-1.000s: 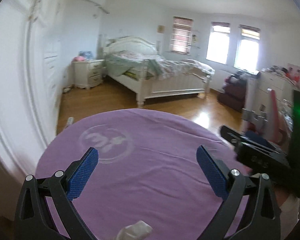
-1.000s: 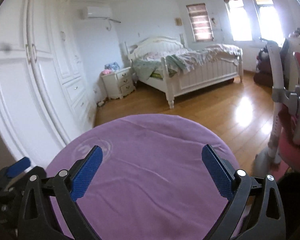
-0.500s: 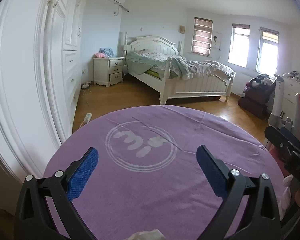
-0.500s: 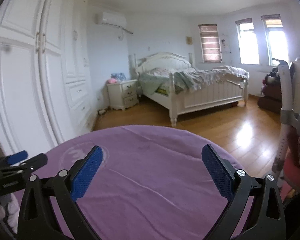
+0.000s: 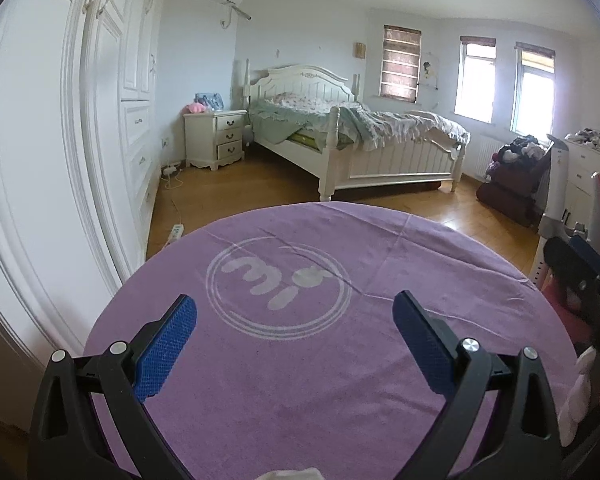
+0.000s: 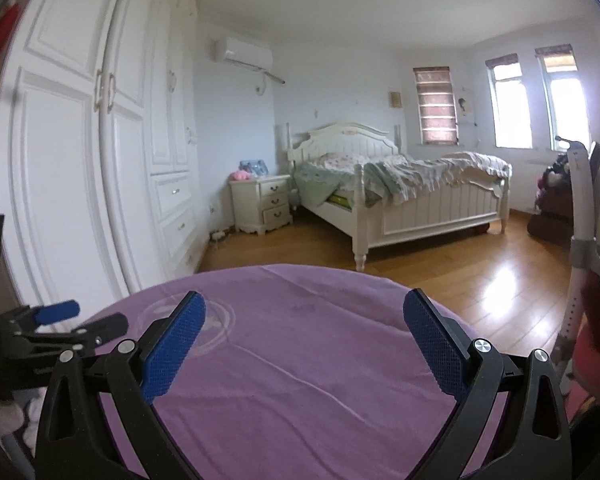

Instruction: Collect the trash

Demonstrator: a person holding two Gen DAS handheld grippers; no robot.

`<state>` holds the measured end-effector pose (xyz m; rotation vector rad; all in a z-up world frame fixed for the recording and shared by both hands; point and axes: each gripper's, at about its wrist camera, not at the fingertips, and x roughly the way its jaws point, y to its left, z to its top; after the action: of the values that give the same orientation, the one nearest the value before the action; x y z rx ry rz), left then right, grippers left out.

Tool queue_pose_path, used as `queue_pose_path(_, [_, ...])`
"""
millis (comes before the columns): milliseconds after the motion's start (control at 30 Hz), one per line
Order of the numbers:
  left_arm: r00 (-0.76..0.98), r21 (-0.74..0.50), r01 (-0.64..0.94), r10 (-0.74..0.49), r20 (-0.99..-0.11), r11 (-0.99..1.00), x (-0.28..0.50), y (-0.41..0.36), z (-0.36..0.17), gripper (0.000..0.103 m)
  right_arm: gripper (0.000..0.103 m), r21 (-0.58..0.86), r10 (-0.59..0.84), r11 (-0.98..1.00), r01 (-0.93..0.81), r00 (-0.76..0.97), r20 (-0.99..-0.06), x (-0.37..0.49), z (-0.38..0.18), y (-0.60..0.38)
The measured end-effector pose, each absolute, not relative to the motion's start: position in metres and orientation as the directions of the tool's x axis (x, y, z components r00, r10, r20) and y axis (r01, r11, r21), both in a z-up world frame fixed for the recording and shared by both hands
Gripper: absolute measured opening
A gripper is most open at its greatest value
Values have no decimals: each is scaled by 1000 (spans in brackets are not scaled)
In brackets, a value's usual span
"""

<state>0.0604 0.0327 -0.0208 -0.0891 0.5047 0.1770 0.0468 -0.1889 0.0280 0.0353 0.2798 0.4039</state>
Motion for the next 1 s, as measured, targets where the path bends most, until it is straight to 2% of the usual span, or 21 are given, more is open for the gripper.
queue_pose_path(267, [857, -13, -200, 168, -487, 980, 62, 29, -21, 98, 98, 87, 391, 920, -382, 887, -247, 42, 30, -188])
queue_pose_path(1000, [859, -58, -189, 136, -494, 980, 60, 35, -22, 98, 98, 61, 377, 925, -375, 888, -262, 41, 32, -184])
